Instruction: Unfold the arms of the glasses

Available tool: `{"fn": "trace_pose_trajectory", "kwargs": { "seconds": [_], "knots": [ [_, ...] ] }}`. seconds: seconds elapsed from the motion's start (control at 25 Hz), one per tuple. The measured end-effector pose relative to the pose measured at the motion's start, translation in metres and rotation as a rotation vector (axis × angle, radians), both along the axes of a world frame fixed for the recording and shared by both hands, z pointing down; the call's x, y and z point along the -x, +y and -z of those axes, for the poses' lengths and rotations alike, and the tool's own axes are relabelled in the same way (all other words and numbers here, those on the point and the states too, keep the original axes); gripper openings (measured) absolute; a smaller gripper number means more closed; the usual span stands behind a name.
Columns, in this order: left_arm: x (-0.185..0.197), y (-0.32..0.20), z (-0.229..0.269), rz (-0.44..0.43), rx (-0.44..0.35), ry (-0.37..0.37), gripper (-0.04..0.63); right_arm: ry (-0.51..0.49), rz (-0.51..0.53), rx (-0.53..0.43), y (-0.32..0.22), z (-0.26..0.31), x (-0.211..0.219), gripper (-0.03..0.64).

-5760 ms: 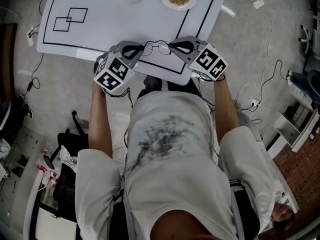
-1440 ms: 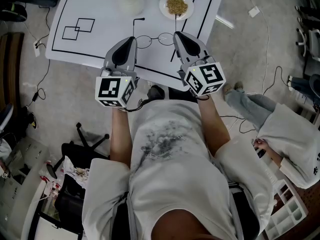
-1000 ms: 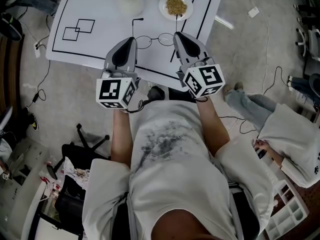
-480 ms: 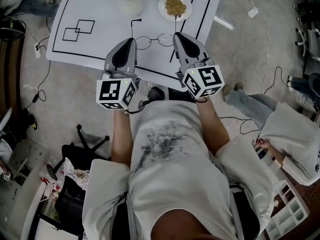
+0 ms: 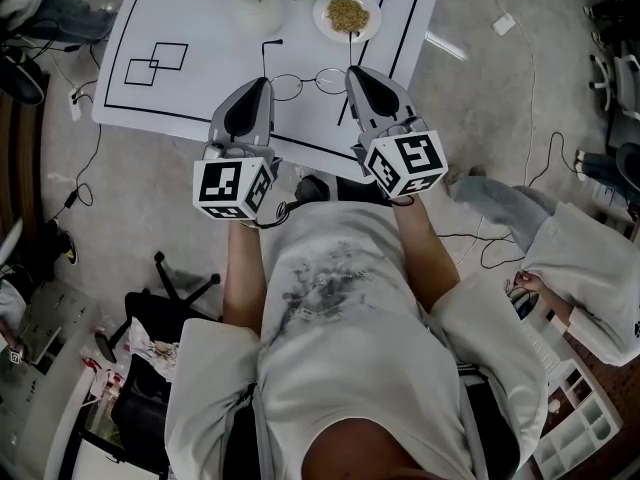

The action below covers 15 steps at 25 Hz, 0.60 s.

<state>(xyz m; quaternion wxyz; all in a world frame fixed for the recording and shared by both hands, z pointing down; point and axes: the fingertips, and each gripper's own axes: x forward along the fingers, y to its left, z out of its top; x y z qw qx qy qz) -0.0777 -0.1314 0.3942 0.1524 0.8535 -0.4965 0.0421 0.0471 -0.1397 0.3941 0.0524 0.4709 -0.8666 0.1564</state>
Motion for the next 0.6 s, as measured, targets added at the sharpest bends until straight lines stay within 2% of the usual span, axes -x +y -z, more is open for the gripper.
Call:
{"fn": "trace_pose_trajectory", "kwargs": {
  "seconds": [0.6],
  "knots": [
    [-0.0049, 0.0025, 0.001, -0.004, 0.001, 0.001, 0.005, 0.002, -0.005, -0.001, 0.0032, 0.0013, -0.005, 0.015]
  ]
}}
